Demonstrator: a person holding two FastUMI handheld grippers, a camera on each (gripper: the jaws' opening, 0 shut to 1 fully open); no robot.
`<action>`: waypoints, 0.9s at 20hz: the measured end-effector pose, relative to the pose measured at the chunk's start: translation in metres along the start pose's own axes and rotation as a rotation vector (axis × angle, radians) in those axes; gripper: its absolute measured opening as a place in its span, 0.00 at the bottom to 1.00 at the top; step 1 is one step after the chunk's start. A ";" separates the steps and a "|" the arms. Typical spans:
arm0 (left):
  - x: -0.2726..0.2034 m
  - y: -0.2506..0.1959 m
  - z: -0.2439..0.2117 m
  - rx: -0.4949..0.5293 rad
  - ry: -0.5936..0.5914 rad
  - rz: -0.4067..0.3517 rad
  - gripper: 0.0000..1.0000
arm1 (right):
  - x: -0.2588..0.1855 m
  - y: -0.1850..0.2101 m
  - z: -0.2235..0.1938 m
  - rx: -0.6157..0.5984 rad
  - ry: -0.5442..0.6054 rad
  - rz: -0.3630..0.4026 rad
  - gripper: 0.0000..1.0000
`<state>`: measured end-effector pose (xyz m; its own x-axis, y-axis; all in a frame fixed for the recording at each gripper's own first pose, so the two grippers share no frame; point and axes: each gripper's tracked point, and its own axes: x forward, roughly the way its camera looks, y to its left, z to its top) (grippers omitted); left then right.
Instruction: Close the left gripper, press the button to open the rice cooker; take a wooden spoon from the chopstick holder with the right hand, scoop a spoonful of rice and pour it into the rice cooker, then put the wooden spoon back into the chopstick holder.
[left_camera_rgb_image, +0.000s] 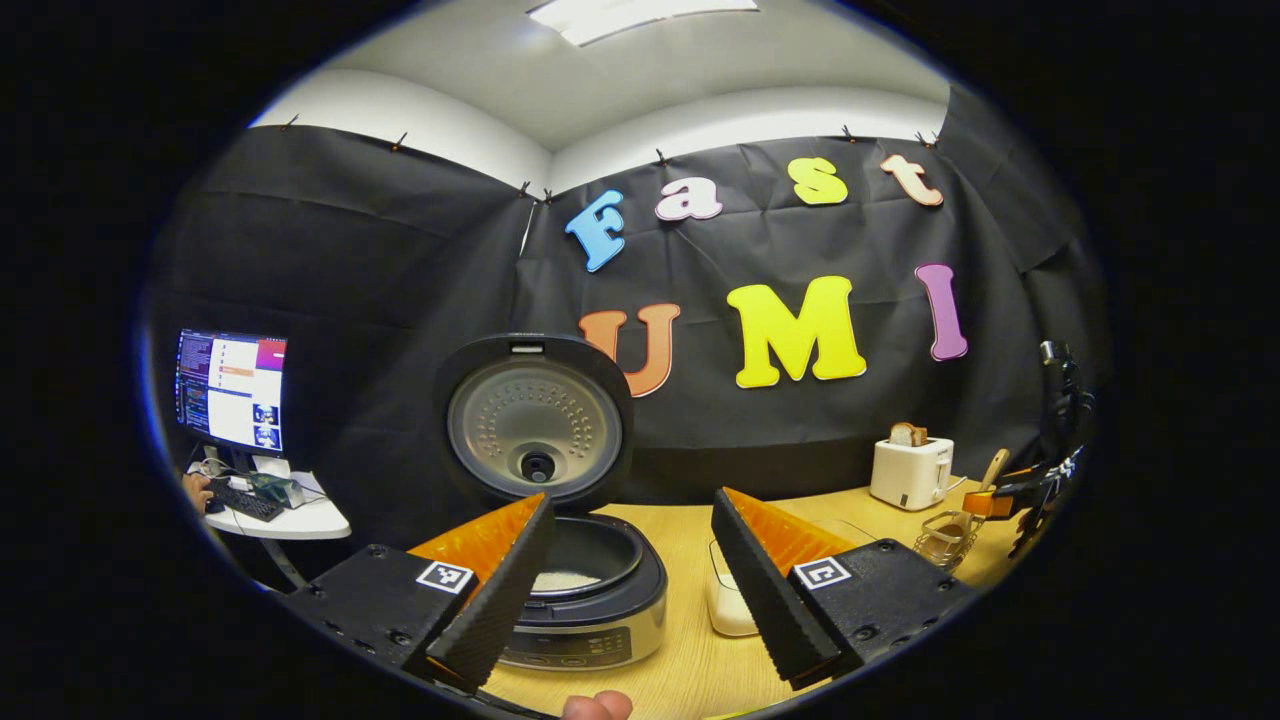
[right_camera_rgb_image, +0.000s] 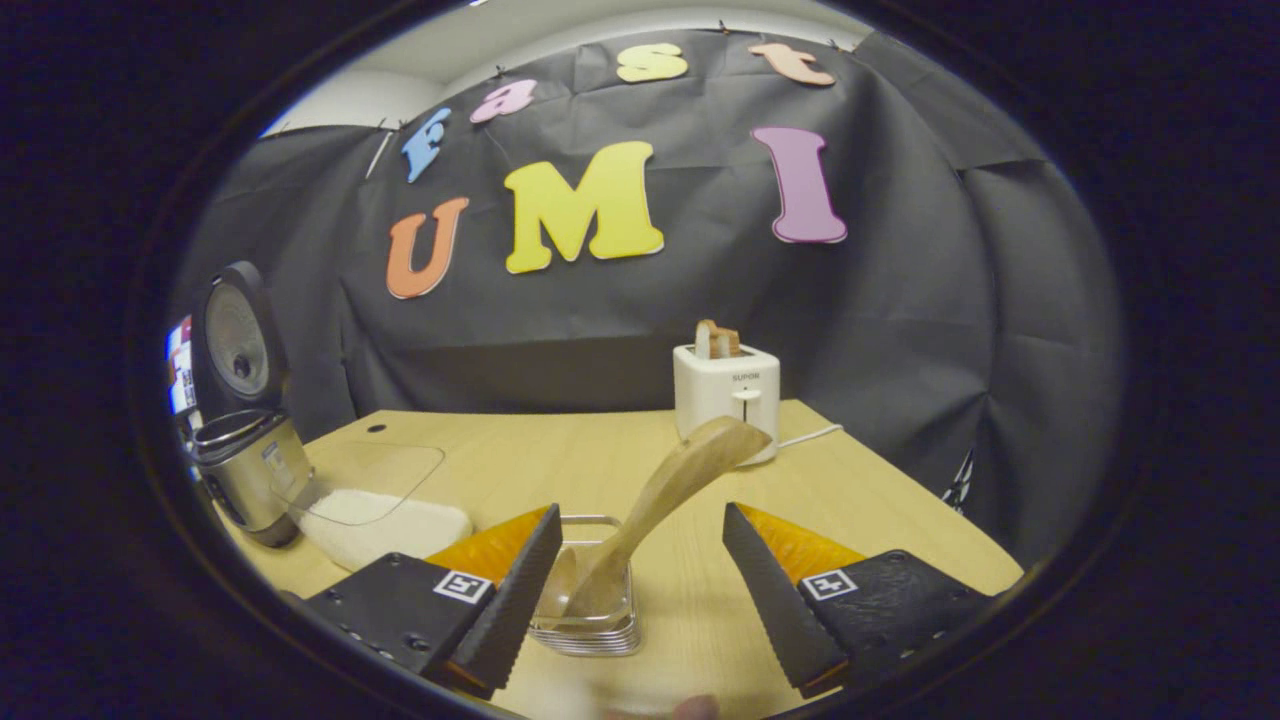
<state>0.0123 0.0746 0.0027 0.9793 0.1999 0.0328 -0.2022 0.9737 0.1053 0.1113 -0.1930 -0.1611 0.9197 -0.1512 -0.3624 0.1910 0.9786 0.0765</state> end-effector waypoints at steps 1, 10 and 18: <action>0.000 0.003 0.000 0.007 -0.004 0.004 1.00 | 0.006 0.002 -0.001 0.019 0.006 0.010 0.92; -0.004 0.019 -0.007 -0.009 0.021 0.018 1.00 | 0.021 0.025 0.005 0.131 0.027 0.100 0.06; -0.004 0.021 -0.020 -0.018 0.073 -0.004 1.00 | -0.009 0.037 0.051 0.005 -0.065 0.068 0.00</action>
<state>0.0041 0.0963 -0.0149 0.9784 0.2029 -0.0399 -0.1988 0.9761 0.0873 0.1275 -0.1623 -0.1080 0.9508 -0.0934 -0.2954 0.1290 0.9862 0.1035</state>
